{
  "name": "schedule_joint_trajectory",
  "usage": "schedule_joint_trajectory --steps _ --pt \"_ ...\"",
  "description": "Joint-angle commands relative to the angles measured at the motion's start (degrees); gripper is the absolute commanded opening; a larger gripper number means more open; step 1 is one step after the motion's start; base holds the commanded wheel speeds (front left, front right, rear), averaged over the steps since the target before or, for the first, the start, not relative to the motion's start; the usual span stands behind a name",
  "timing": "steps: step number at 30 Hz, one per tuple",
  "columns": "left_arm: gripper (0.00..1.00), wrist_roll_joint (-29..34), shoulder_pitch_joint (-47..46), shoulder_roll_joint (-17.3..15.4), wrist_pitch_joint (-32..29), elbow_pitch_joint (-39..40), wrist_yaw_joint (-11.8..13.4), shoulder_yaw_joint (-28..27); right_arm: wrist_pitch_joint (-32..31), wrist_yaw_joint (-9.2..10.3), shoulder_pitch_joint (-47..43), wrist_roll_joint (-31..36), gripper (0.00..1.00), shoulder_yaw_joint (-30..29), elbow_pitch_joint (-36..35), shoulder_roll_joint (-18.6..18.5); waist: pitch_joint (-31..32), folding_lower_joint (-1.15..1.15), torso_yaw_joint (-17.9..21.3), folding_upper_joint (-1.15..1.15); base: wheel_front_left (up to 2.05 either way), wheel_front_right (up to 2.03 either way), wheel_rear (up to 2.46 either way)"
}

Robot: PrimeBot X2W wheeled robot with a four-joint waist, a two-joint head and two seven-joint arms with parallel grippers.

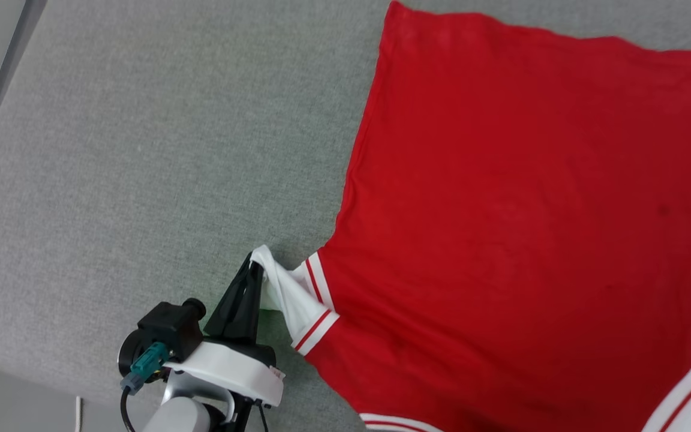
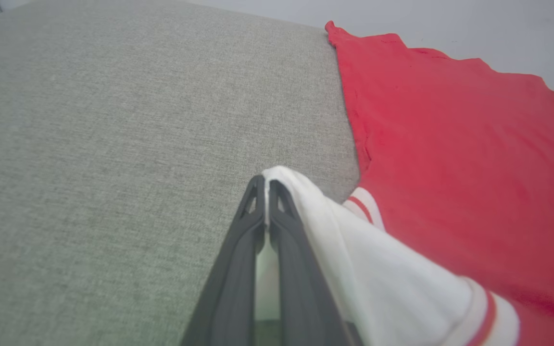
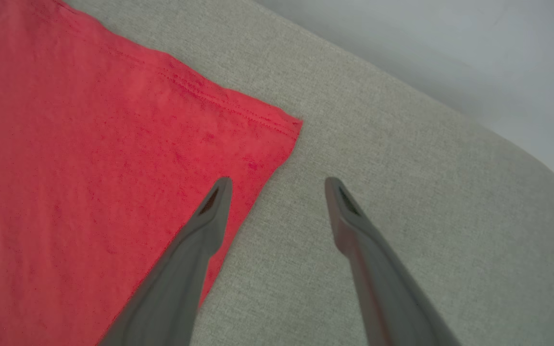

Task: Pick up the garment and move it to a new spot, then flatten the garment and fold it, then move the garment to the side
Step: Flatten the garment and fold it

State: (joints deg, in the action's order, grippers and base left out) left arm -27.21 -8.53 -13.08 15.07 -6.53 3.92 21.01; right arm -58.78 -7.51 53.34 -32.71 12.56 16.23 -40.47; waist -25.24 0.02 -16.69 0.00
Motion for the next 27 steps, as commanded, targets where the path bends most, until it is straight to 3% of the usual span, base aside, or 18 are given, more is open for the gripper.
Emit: schedule_joint_trajectory --steps 1,8,18,19,20,27 --pt "0.00 0.51 -0.86 0.60 0.14 0.31 -0.37 -0.42 -1.25 0.04 1.05 0.66 1.00 0.51 0.35 -0.45 -2.79 -0.02 -2.03 0.00 0.00 0.00 0.00" --pt "0.00 2.98 -2.55 3.80 0.14 0.19 -2.87 -2.20 -6.30 0.05 3.03 3.11 1.00 1.44 3.35 -0.79 -6.83 -0.02 -4.07 0.00 0.00 0.00 0.00" --pt "0.00 5.99 -3.66 6.94 0.13 -1.06 -5.79 -4.15 -7.28 0.04 -4.14 3.21 1.00 3.56 7.11 -0.45 -8.76 -0.02 -5.09 0.00 0.00 0.00 0.00" --pt "0.00 6.23 -3.71 7.15 0.13 -1.24 -5.90 -4.26 -7.07 0.04 -4.42 3.51 0.35 3.93 6.91 -0.87 -8.65 -0.02 -5.06 0.00 0.00 0.00 0.00" --pt "0.00 6.43 -3.71 7.31 0.13 -1.34 -6.16 -4.49 -6.69 0.04 -4.39 3.69 0.00 4.09 6.75 -1.15 -8.48 -0.02 -4.99 0.00 0.00 0.00 0.00" --pt "0.00 7.99 -2.44 7.81 0.14 -2.40 -6.99 -6.41 -1.61 0.05 -1.95 1.98 0.00 2.87 6.30 -0.50 -5.21 -0.02 -3.56 0.00 0.00 0.00 0.00"
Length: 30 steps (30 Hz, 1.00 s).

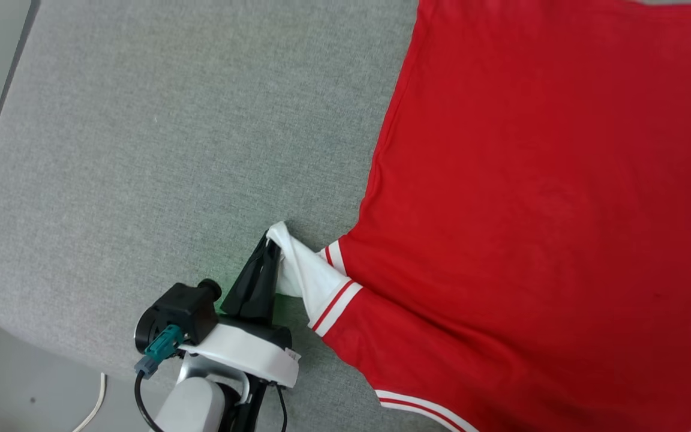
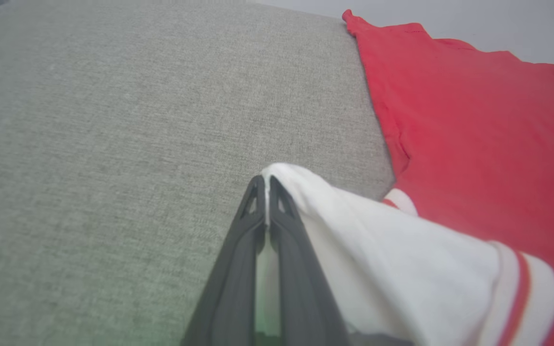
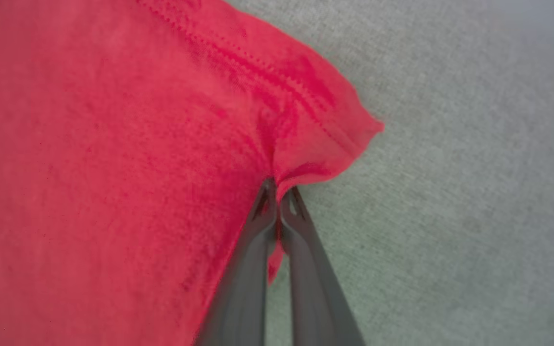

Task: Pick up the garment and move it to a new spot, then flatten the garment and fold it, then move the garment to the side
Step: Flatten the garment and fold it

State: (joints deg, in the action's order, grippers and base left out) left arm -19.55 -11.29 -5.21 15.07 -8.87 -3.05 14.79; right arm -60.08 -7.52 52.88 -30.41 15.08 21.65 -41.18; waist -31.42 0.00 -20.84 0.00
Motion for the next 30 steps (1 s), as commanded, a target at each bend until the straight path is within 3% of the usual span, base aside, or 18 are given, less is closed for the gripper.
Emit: schedule_joint_trajectory --steps 1,8,17,24,30 --pt "0.00 0.45 0.53 -0.04 0.14 -0.17 -0.14 -0.51 0.75 0.06 -1.16 -0.43 0.00 0.19 0.72 0.39 1.68 0.00 0.89 0.00 0.00 0.00 0.00" --pt "0.00 1.66 3.20 -0.65 0.14 -0.24 -0.07 -2.25 9.04 0.06 -3.18 -2.41 0.00 1.43 -1.41 -0.40 8.47 0.00 3.43 0.00 0.00 0.00 0.00" --pt "0.00 1.11 8.41 -2.88 -0.69 -0.30 1.26 -3.84 18.39 0.07 -16.49 -8.65 0.00 1.33 -7.69 -4.21 17.02 0.00 8.30 0.00 0.00 0.00 0.00" --pt "0.00 0.37 11.54 -4.34 -1.76 1.03 2.40 -5.15 20.20 0.07 -29.71 -10.16 0.00 -2.67 -13.72 -6.80 19.83 0.00 12.26 0.00 0.00 0.00 0.00" --pt "0.00 -0.24 13.49 -5.11 -2.44 1.76 3.34 -5.98 19.32 0.06 -43.38 -10.70 0.00 -6.92 -18.45 -6.03 22.34 0.00 14.68 0.00 0.00 0.00 0.00"
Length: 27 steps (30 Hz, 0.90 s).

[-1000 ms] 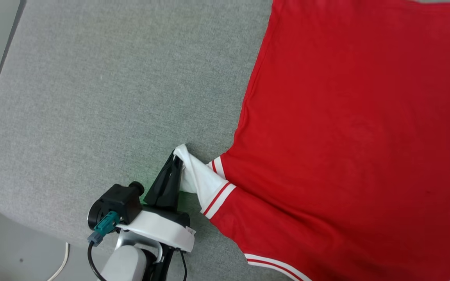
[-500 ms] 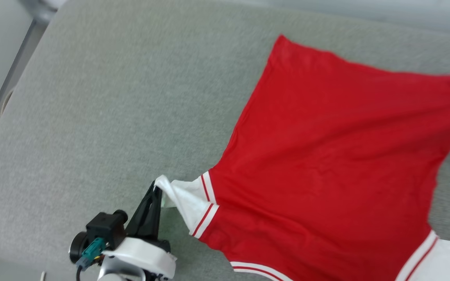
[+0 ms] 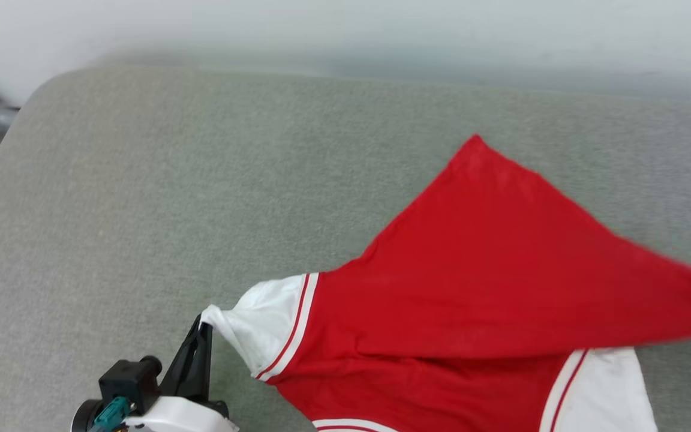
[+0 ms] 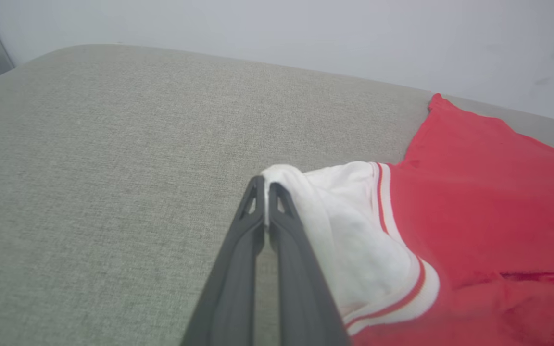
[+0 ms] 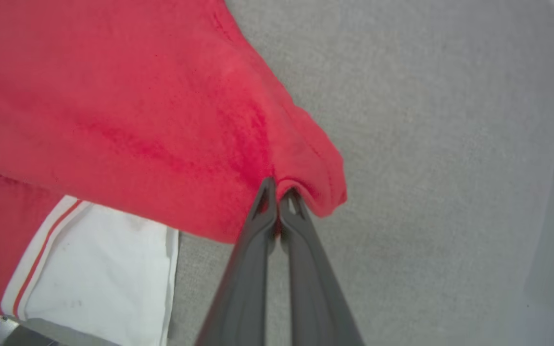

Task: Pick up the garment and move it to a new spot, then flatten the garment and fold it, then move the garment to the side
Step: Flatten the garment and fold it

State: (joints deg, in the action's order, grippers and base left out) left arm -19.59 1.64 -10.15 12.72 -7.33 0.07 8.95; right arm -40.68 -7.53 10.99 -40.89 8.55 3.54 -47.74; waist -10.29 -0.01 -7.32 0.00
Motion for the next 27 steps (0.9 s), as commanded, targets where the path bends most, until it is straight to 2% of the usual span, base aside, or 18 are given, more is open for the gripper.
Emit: schedule_joint_trajectory --steps 1,8,12,19,22,23,24,27 --pt "0.00 -0.22 0.84 -0.34 -0.21 0.27 0.37 -0.31 -0.26 0.08 -3.76 -0.16 0.00 -1.03 -0.91 0.96 1.58 0.01 1.49 0.00 0.00 0.00 0.00" --pt "0.00 -0.87 2.62 -1.22 -0.58 0.74 1.05 -1.05 -1.64 0.08 -16.71 -0.17 0.00 -5.28 -2.36 5.66 3.34 0.01 3.16 0.00 0.00 0.00 0.00" --pt "0.00 -0.97 2.68 -1.34 -0.62 0.78 1.04 -0.94 -1.27 0.08 -20.92 0.68 0.00 -6.58 -1.56 7.91 3.45 0.01 3.41 0.00 0.00 0.00 0.00" --pt "0.00 -1.15 2.22 -1.65 -0.65 0.80 0.88 -0.53 -2.14 0.08 -28.26 0.57 0.00 -4.23 0.42 12.27 3.23 0.01 3.52 0.00 0.00 0.00 0.00" --pt "0.00 -1.22 2.19 -1.76 -0.53 0.71 1.01 -0.47 0.01 0.08 -28.44 1.03 0.00 -4.43 1.25 13.09 3.10 0.01 3.62 0.00 0.00 0.00 0.00" --pt "0.00 -1.22 2.25 -1.81 -0.49 0.70 1.07 -0.48 0.64 0.08 -27.97 1.24 0.44 -4.51 1.30 13.09 3.09 0.01 3.70 0.00 0.00 0.00 0.00" --pt "0.00 -1.27 2.33 -1.87 -0.46 0.70 1.10 -0.46 1.52 0.09 -27.28 1.44 1.00 -4.86 1.17 12.99 3.10 0.01 3.76 0.00 0.00 0.00 0.00" --pt "0.00 -1.06 2.02 -1.98 -0.60 0.67 1.03 -0.02 4.57 0.09 -25.11 1.51 1.00 -7.44 0.09 13.33 3.30 0.01 3.34 0.00 0.00 0.00 0.00"
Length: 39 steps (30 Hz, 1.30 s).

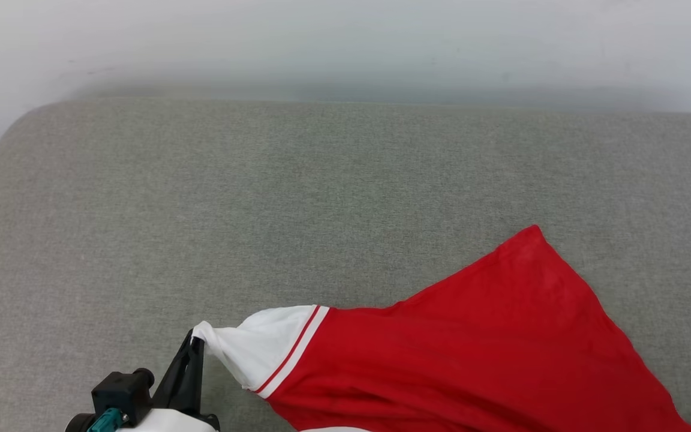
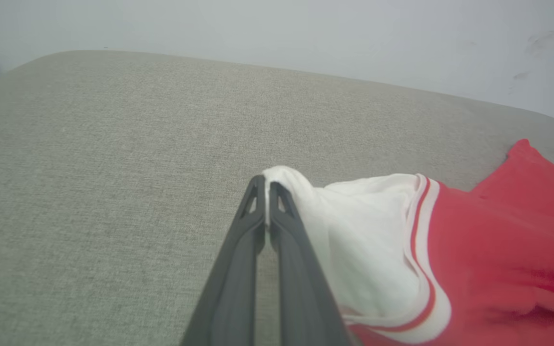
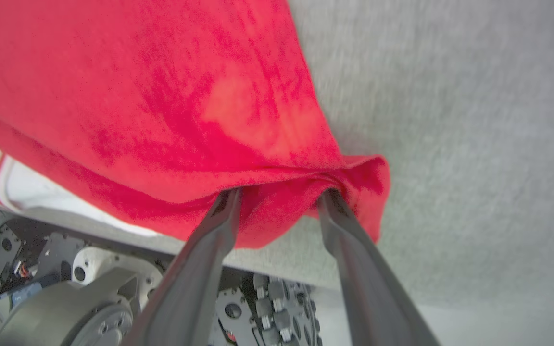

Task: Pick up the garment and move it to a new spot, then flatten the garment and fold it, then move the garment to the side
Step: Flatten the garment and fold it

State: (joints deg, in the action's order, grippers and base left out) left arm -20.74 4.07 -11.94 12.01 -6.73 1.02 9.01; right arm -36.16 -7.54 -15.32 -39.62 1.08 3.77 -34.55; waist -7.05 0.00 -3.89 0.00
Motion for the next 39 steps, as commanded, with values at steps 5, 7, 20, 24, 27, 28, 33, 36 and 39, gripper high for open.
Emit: schedule_joint_trajectory --steps 5,7,20,24,27,28,33,36,39 --pt "0.00 0.19 -0.87 -0.01 0.27 0.65 0.44 0.34 5.54 0.10 4.32 1.08 1.00 -5.54 -5.51 0.84 -0.06 0.00 -0.90 0.00 0.00 0.00 0.00" --pt "0.00 0.28 -1.06 0.08 0.19 0.75 0.33 0.70 6.76 0.09 6.09 1.56 1.00 -7.08 -8.24 0.65 -0.29 0.00 -1.45 0.00 0.00 0.00 0.00" --pt "0.00 1.10 -4.99 0.98 0.59 1.98 -0.31 3.07 -0.80 0.08 27.85 4.50 1.00 -0.45 -16.25 -5.81 -5.43 0.00 -5.97 0.00 0.00 0.00 0.00" --pt "0.00 1.37 -6.49 1.52 0.96 1.74 -0.43 3.87 -6.82 0.09 34.92 4.05 1.00 6.96 -13.03 -7.92 -7.07 0.00 -7.41 0.00 0.00 0.00 0.00" --pt "0.00 1.47 -7.43 1.98 1.23 1.62 -0.58 4.45 -11.74 0.09 39.50 3.03 1.00 12.49 -9.45 -9.01 -8.07 0.00 -8.34 0.00 0.00 0.00 0.00" --pt "0.00 1.57 -7.65 2.09 1.32 1.56 -0.59 4.49 -13.20 0.09 40.98 2.84 1.00 13.97 -7.97 -9.01 -8.39 0.00 -8.49 0.00 0.00 0.00 0.00" --pt "0.00 1.91 -8.87 2.75 1.76 1.41 -0.66 5.28 -18.22 0.09 47.48 2.98 1.00 20.00 0.17 -7.88 -10.08 0.00 -9.36 0.00 0.00 0.00 0.00" --pt "0.00 2.05 -9.79 3.10 1.94 1.20 -0.93 6.01 -18.75 0.09 50.13 3.63 1.00 22.89 4.89 -6.91 -11.10 0.00 -10.00 0.00 0.00 0.00 0.00" --pt "0.00 2.25 -10.65 3.46 2.07 0.87 -1.15 6.49 -18.09 0.09 51.64 4.08 1.00 25.86 9.08 -6.36 -12.08 0.00 -10.54 0.00 0.00 0.00 0.00"
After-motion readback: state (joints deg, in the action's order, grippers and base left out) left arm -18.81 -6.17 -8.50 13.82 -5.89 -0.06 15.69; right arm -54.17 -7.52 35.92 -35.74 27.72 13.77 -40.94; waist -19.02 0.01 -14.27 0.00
